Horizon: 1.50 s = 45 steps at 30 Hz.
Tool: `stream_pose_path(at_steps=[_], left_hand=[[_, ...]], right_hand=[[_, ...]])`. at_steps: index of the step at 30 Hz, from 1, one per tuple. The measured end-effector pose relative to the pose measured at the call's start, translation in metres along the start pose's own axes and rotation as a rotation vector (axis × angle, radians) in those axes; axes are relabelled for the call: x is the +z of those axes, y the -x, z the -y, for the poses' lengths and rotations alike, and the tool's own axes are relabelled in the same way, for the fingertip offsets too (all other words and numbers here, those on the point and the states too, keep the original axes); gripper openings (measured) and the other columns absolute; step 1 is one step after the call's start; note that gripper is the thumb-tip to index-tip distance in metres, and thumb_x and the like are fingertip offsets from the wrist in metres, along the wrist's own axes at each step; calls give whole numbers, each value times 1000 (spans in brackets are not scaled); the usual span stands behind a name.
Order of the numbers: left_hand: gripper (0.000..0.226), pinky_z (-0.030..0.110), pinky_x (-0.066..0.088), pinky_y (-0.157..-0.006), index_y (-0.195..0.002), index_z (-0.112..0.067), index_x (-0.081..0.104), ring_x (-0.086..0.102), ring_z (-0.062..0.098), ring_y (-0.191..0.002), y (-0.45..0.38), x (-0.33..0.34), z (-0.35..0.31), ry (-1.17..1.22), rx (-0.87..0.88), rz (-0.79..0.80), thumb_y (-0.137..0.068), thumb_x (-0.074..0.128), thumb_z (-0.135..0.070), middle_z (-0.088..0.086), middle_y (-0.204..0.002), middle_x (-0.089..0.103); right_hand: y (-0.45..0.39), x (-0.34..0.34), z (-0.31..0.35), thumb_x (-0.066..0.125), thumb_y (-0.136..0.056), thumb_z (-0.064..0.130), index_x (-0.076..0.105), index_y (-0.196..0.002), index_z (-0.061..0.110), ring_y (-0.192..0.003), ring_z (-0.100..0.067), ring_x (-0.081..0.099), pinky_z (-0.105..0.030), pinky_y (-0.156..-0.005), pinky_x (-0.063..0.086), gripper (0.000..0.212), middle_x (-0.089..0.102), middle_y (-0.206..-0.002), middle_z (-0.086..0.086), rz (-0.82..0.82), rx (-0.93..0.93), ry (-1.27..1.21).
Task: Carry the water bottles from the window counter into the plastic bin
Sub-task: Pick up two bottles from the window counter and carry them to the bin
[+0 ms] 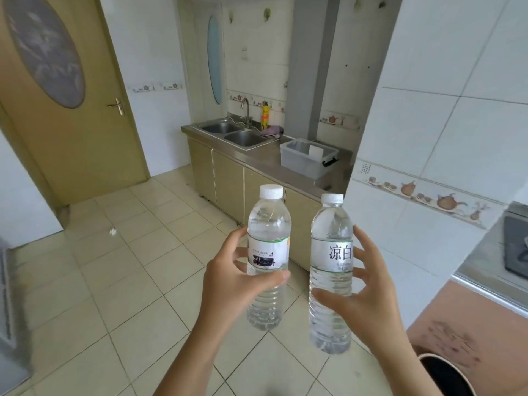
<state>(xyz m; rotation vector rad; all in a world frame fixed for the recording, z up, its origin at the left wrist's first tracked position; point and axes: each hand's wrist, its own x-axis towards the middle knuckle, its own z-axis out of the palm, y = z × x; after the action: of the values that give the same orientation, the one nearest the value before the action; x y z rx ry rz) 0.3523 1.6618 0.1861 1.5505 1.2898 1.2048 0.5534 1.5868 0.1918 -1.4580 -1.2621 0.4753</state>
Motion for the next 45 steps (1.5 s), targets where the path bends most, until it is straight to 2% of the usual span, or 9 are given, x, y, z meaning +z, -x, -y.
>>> stream_pose_path(at_steps=[5, 8, 15, 19, 25, 32, 37, 42, 45], left_hand=[[81, 35, 60, -74, -108, -63, 53, 70, 4, -75, -112, 34, 23, -29, -22, -5, -37, 91, -51, -18, -91, 75], [81, 33, 59, -74, -106, -66, 52, 70, 2, -75, -179, 50, 28, -36, -46, -8, -36, 89, -52, -21, -91, 75], [81, 30, 58, -72, -107, -65, 53, 70, 4, -79, -323, 69, 51, -2, -39, -49, -36, 89, -53, -23, -93, 73], [83, 34, 60, -76, -108, -66, 54, 70, 10, -85, -412, 75, 74, 19, -42, -40, -36, 91, -50, -21, -93, 74], [82, 32, 58, -73, -111, -58, 57, 69, 7, -82, -559, 101, 103, 58, -8, 93, -38, 92, -46, -21, -92, 74], [78, 40, 58, -82, -113, -50, 60, 70, 9, -90, -699, 165, 101, 102, 62, 304, -44, 94, -37, -19, -97, 75], [84, 33, 57, -79, -120, -41, 61, 70, 8, -90, -775, 235, 102, 155, 85, 374, -43, 93, -39, -16, -96, 75], [81, 41, 57, -86, -114, -54, 58, 69, 6, -96, -847, 329, 106, 178, 102, 434, -43, 93, -41, -19, -101, 74], [89, 43, 58, -85, -121, -53, 55, 69, 9, -98, -884, 381, 112, 173, 110, 464, -42, 95, -43, -17, -109, 73]], right_hand=[[-120, 39, -46, 90, -52, 3, 38, -139, 43, -91, 16, 58, -1, -64, 45, 109, 51, -105, 51, 27, -25, -39], [-192, 58, -63, 89, -52, 5, 38, -141, 39, -94, 13, 59, -6, -66, 48, 108, 52, -110, 47, 49, -49, -30], [-335, 104, -93, 90, -51, 11, 37, -134, 55, -95, 8, 59, -22, -74, 49, 108, 56, -115, 38, 51, -21, -40], [-410, 140, -117, 92, -50, 12, 38, -136, 50, -102, 8, 56, -21, -80, 47, 108, 54, -122, 33, 62, -39, -20], [-524, 189, -144, 92, -49, 12, 37, -135, 49, -107, 3, 56, -12, -79, 46, 109, 56, -122, 27, 6, -50, 44], [-635, 199, -174, 93, -50, 10, 38, -135, 43, -102, -3, 62, -26, -83, 53, 107, 61, -122, 15, -179, 35, 78], [-702, 180, -215, 92, -50, 8, 40, -132, 42, -102, -5, 61, -34, -83, 53, 103, 55, -117, 28, -277, 66, 116], [-778, 153, -272, 93, -52, 11, 35, -125, 56, -102, 12, 54, -15, -75, 45, 103, 48, -109, 48, -356, 93, 139], [-824, 140, -307, 93, -52, 12, 38, -128, 50, -100, 13, 54, -16, -73, 46, 100, 49, -108, 49, -387, 126, 125]])
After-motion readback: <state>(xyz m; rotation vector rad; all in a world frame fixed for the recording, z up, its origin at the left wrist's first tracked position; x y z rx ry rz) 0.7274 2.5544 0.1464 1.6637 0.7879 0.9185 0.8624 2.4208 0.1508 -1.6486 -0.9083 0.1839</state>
